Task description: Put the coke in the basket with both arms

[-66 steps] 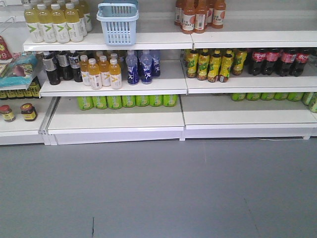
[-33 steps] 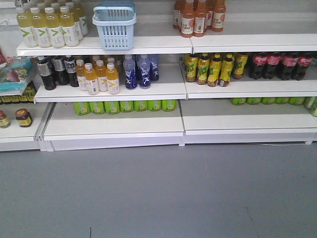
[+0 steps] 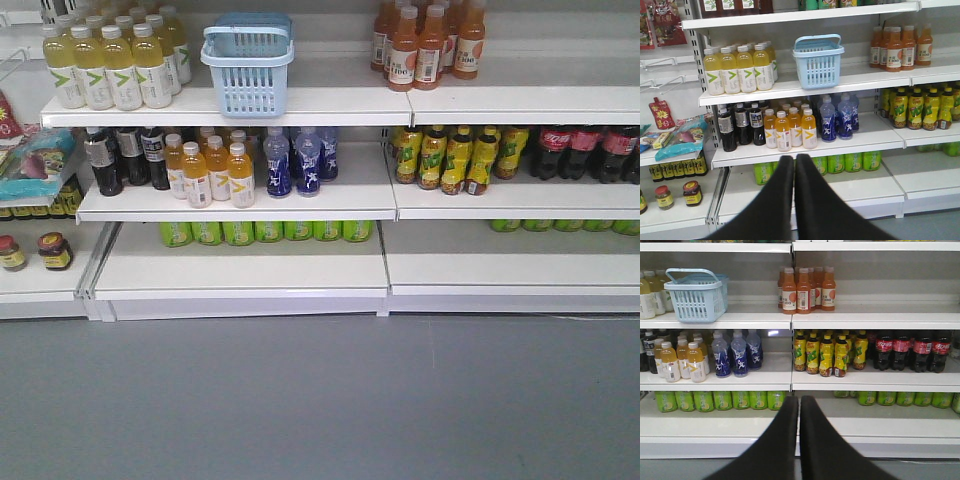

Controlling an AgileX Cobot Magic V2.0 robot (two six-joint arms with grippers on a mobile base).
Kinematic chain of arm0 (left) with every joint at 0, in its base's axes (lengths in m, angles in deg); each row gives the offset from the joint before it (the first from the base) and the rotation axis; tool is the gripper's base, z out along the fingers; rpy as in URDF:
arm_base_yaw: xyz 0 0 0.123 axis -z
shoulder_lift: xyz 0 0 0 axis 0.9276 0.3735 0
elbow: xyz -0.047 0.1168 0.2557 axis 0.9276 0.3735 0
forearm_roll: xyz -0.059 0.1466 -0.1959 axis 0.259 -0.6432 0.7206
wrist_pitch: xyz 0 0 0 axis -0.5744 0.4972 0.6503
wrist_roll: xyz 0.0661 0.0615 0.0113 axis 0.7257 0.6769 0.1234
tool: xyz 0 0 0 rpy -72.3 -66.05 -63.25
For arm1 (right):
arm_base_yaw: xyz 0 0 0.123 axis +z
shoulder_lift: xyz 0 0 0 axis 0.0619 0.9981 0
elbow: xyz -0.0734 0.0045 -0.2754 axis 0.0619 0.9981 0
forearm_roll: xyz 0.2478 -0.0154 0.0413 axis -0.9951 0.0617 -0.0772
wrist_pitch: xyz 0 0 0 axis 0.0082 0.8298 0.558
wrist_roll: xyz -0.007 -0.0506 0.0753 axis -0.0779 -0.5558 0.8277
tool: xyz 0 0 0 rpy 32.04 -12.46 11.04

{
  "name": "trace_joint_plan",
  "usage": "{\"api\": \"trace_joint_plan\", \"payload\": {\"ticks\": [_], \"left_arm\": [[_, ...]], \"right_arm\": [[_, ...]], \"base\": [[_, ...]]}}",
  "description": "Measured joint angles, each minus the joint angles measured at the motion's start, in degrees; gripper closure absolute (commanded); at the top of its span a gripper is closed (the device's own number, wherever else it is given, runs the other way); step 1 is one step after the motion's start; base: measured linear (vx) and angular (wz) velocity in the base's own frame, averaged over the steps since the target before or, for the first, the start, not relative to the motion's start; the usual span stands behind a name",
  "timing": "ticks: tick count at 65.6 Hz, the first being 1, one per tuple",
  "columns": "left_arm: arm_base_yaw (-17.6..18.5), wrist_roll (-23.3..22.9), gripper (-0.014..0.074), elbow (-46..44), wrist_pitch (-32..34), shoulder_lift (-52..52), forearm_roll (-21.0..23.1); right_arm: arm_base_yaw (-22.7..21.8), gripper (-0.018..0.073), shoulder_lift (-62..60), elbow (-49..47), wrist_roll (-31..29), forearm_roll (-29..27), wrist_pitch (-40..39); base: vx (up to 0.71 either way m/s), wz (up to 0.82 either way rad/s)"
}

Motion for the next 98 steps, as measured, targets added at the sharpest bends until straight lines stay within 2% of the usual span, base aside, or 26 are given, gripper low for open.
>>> {"api": "trace_joint_plan", "payload": {"ticks": [98], "left_arm": [[0.0,0.0,0.0603,0.0,0.0,0.0,0.0]], "right_arm": [[0.0,0.0564,0.0,0.0,0.0,0.0,0.0]], "base": [[0.19,0.01]]}}
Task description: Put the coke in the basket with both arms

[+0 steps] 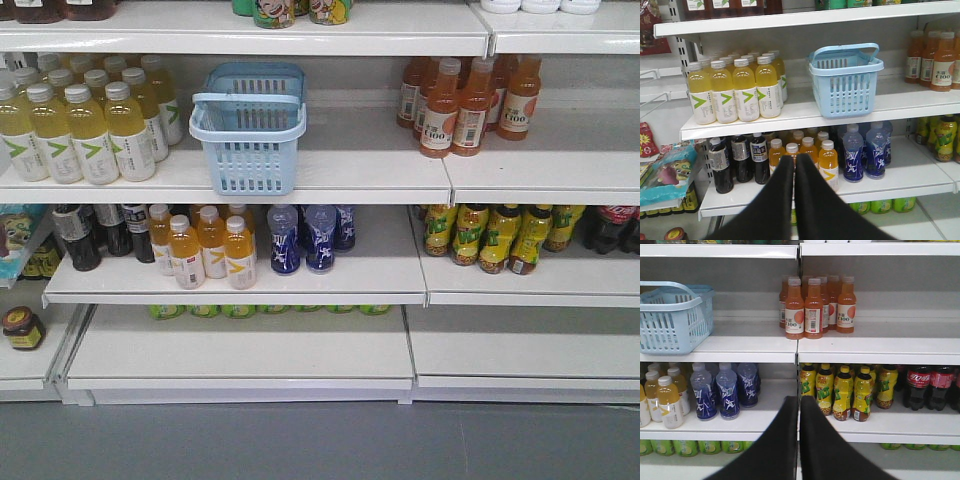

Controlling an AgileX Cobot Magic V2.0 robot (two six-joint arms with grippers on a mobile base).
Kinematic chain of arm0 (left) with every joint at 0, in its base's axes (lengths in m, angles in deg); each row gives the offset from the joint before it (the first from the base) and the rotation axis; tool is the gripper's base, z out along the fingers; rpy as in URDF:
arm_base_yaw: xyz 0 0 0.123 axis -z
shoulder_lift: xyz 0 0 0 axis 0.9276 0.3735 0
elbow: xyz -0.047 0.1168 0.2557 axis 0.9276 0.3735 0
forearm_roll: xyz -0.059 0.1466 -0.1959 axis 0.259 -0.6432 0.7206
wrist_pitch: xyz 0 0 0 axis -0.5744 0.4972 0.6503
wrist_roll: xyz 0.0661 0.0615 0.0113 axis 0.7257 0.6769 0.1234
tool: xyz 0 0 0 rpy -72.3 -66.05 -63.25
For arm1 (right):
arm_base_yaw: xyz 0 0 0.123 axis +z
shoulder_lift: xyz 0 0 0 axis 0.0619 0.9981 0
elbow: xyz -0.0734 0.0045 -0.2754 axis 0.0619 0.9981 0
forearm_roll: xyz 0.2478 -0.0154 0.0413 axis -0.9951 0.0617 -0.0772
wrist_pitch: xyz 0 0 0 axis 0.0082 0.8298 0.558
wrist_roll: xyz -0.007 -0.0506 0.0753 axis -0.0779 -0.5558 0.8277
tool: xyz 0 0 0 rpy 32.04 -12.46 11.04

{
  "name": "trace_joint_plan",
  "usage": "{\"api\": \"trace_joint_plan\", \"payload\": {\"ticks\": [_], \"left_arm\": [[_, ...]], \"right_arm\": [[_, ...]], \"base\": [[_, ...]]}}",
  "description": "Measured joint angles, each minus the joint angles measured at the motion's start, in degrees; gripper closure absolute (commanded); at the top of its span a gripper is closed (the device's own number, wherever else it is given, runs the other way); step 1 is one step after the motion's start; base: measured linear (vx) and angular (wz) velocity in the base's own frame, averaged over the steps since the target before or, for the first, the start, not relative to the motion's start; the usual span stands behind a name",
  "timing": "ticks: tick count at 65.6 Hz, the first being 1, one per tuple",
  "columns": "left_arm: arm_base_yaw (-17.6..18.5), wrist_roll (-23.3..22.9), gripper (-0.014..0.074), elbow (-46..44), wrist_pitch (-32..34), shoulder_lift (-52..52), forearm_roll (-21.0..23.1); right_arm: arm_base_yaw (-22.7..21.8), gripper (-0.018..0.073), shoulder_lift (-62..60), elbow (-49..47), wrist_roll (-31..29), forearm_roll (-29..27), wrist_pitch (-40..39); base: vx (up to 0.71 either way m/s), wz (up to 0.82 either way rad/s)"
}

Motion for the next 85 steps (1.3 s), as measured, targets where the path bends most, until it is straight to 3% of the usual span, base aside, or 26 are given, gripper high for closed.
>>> {"api": "trace_joint_plan", "payload": {"ticks": [85], "left_arm": [[0.0,0.0,0.0603,0.0,0.0,0.0,0.0]], "right_arm": [[0.0,0.0564,0.0,0.0,0.0,0.0,0.0]], "base": [[0.14,-0.02]]}}
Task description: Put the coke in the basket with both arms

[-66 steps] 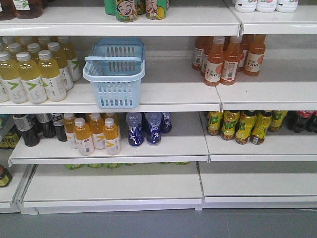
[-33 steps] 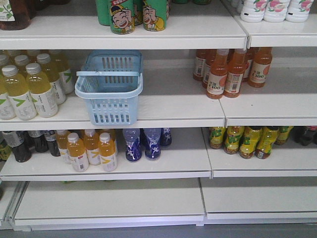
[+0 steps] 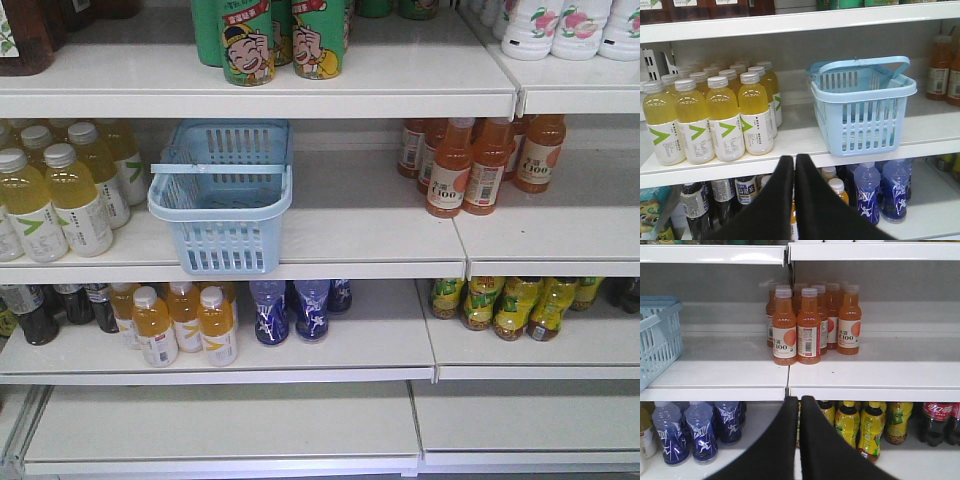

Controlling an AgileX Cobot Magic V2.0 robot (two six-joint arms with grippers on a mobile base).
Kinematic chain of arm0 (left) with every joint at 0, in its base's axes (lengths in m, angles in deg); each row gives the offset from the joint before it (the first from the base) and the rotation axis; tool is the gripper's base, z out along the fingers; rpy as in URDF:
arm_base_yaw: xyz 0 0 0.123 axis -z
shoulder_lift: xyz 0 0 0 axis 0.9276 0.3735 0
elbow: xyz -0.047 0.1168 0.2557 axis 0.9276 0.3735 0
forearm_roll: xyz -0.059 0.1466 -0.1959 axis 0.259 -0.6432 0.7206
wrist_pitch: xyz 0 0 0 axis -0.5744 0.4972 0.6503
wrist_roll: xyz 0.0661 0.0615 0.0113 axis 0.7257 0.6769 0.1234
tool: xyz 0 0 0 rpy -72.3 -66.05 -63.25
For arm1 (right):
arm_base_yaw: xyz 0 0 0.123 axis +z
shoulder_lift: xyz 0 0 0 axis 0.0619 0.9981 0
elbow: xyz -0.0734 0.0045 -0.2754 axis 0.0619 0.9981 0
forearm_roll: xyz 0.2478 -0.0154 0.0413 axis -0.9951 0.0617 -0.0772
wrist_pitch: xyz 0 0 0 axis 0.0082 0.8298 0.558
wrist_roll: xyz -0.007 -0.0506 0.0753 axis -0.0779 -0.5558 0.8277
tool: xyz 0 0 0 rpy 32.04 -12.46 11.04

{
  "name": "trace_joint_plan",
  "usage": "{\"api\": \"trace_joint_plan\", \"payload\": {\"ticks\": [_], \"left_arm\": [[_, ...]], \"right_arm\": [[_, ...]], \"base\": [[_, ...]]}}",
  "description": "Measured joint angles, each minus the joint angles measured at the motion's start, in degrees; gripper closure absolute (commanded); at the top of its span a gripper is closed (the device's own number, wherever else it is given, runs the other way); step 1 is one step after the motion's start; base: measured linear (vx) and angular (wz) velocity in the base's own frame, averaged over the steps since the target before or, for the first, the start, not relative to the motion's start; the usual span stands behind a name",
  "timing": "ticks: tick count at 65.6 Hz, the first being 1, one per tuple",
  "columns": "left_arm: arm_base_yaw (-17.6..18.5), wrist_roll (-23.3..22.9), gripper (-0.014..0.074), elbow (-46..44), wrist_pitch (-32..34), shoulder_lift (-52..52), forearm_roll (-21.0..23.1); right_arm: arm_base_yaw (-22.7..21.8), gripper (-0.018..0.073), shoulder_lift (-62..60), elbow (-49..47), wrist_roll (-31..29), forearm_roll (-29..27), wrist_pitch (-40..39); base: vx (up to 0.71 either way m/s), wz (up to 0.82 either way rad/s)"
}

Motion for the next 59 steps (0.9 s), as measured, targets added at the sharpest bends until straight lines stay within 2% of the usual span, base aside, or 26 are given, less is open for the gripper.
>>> {"api": "trace_joint_plan", "payload": {"ticks": [59], "left_arm": [[0.0,0.0,0.0603,0.0,0.0,0.0,0.0]], "right_arm": [[0.0,0.0564,0.0,0.0,0.0,0.0,0.0]], "base": [[0.00,0.00]]}}
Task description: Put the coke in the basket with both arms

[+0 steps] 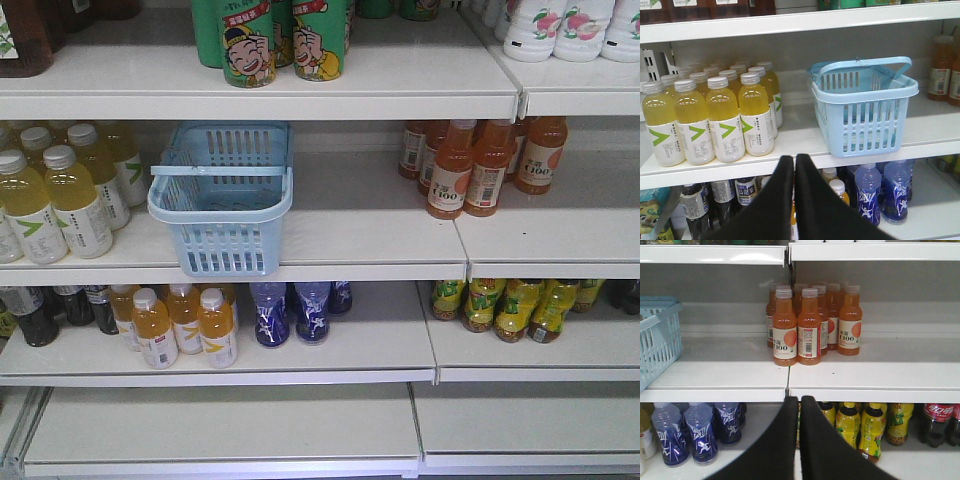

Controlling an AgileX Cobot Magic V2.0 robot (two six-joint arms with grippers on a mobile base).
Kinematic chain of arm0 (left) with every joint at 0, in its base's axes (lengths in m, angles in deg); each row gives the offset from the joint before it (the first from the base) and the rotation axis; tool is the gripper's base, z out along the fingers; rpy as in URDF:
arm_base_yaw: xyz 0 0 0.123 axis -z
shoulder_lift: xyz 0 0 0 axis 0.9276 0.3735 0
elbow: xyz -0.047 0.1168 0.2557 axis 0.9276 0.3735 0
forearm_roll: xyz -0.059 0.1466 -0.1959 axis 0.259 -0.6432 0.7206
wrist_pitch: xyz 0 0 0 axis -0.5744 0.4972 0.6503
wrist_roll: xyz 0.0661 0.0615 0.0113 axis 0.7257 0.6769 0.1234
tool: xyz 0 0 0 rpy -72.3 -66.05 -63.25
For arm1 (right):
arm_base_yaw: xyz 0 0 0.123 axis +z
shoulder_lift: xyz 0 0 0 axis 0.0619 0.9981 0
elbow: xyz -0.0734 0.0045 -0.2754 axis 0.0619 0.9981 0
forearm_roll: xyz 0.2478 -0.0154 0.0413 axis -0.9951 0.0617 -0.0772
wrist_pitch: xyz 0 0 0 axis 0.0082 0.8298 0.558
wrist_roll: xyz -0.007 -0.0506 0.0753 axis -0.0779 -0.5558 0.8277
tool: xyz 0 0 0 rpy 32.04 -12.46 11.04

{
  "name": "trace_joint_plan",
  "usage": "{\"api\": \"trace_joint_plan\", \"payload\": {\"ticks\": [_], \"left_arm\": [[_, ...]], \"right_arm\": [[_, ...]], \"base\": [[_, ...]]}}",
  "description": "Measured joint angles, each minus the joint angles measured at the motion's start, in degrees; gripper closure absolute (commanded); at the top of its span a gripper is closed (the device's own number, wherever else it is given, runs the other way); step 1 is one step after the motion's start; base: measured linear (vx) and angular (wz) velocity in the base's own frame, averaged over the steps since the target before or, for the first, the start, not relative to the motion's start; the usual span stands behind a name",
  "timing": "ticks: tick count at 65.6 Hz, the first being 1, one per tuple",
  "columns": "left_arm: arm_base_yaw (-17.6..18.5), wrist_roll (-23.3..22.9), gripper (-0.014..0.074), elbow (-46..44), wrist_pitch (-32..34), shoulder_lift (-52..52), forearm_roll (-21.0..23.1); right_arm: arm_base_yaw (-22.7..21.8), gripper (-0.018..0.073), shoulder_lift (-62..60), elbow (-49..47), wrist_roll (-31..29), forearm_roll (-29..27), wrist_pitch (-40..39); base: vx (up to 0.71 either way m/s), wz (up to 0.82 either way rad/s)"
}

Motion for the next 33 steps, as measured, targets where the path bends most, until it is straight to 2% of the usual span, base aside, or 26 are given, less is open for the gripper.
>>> {"api": "trace_joint_plan", "payload": {"ticks": [9,13,21,22,24,25,28,33], "left_arm": [[0.0,0.0,0.0603,0.0,0.1,0.0,0.0],[0.0,-0.8,0.0603,0.0,0.4,0.0,1.5],[0.0,-7.9,0.0603,0.0,3.2,0.0,11.8],[0.0,-10.0,0.0603,0.0,3.6,0.0,14.9],[0.0,-11.6,0.0603,0.0,4.2,0.0,17.3],[0.0,-13.5,0.0603,0.0,4.6,0.0,20.3],[0.0,-16.1,0.0603,0.0,5.1,0.0,24.9],[0.0,-18.5,0.0603,0.0,5.2,0.0,30.2]], "right_arm": [[0.0,0.0564,0.0,0.0,0.0,0.0,0.0],[0.0,0.0564,0.0,0.0,0.0,0.0,0.0],[0.0,0.0564,0.0,0.0,0.0,0.0,0.0],[0.0,0.0564,0.0,0.0,0.0,0.0,0.0],[0.0,0.0564,0.0,0.0,0.0,0.0,0.0],[0.0,0.0564,0.0,0.0,0.0,0.0,0.0],[0.0,0.0564,0.0,0.0,0.0,0.0,0.0],[0.0,0.0564,0.0,0.0,0.0,0.0,0.0]], "base": [[0.00,0.00],[0.00,0.00],[0.00,0.00],[0.00,0.00],[0.00,0.00],[0.00,0.00],[0.00,0.00],[0.00,0.00]]}}
